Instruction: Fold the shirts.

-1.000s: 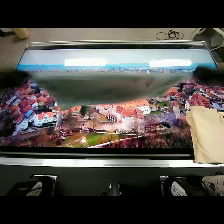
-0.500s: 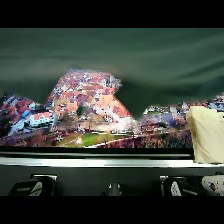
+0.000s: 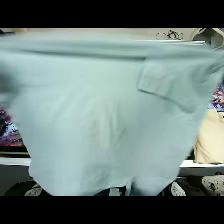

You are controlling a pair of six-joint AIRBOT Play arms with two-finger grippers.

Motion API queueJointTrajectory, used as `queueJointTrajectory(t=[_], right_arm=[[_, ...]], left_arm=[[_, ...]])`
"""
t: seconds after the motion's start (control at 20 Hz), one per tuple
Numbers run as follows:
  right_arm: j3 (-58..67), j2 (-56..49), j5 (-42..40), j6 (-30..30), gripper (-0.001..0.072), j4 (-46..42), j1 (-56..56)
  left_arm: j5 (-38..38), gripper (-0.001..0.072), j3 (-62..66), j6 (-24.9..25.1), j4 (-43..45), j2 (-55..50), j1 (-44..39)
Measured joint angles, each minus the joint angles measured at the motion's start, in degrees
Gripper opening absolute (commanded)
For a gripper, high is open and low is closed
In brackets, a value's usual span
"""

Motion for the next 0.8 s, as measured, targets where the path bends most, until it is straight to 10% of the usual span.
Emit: queueJointTrajectory(t=[0.4,0.8], right_arm=[[-4.5,-32.3,-8.0,4.9,0.0023,-4.1,10.3],[-4.8,-39.2,-26.0,12.7,0.0023,-4.0,12.8]], left_arm=[[13.7,0.0026,-16.5,-0.2,-1.0,-25.6,-0.3],[21.3,0.0027,-8.2,-0.1,-8.1,-41.2,-0.3]])
